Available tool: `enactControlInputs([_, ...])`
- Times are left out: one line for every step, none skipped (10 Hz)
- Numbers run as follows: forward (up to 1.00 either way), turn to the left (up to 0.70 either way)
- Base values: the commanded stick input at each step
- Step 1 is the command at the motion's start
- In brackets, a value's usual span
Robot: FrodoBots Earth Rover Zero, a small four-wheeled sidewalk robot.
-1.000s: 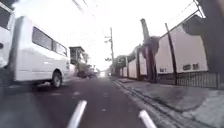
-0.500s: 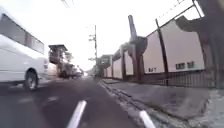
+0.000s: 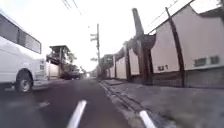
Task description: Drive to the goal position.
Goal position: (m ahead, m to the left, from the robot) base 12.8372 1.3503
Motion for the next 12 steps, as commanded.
enactControlInputs([1.00,0.00])
enactControlInputs([1.00,0.26])
enactControlInputs([1.00,0.00])
enactControlInputs([1.00,0.00])
enactControlInputs([1.00,0.00])
enactControlInputs([1.00,0.00])
enactControlInputs([1.00,0.01])
enactControlInputs([1.00,0.09])
enactControlInputs([1.00,0.17])
enactControlInputs([1.00,0.25])
enactControlInputs([1.00,0.33])
enactControlInputs([1.00,0.39])
